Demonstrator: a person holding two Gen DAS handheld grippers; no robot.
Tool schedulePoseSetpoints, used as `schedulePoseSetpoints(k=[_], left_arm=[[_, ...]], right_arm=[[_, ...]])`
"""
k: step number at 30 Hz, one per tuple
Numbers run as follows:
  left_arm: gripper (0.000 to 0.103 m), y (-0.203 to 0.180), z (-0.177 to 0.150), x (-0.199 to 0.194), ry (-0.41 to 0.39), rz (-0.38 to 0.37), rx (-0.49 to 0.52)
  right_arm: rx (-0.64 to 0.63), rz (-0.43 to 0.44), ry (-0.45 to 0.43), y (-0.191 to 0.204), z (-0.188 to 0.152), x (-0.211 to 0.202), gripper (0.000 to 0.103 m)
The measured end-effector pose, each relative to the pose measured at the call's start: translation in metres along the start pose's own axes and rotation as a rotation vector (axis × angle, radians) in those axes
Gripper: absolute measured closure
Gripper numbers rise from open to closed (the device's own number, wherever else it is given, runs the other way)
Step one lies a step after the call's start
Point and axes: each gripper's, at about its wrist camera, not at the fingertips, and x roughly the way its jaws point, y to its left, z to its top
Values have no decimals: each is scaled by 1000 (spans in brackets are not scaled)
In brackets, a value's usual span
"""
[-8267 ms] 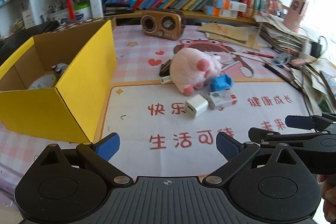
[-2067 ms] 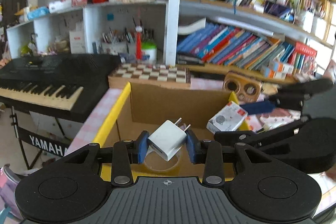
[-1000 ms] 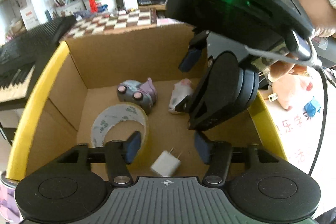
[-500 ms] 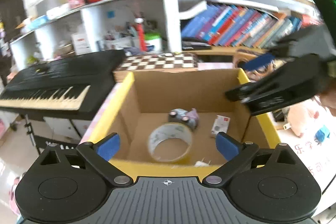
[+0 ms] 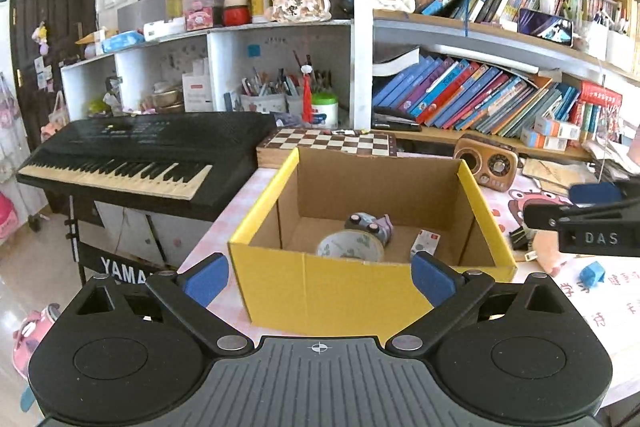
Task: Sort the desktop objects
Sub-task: 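Withdraw both grippers from the yellow box back toward the table items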
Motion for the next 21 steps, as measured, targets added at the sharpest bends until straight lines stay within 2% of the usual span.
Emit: schedulePoseSetpoints(k=[3, 10, 21], left_arm=[[3, 0, -9, -12, -5, -6, -4], [3, 2, -27, -36, -4, -11, -44], [3, 3, -56, -59, 8, 14, -25]], right_arm=[[44, -42, -9, 3, -15, -18, 33], [64, -72, -19, 20, -48, -55, 33], [-7, -65, -11, 49, -80, -86, 30]])
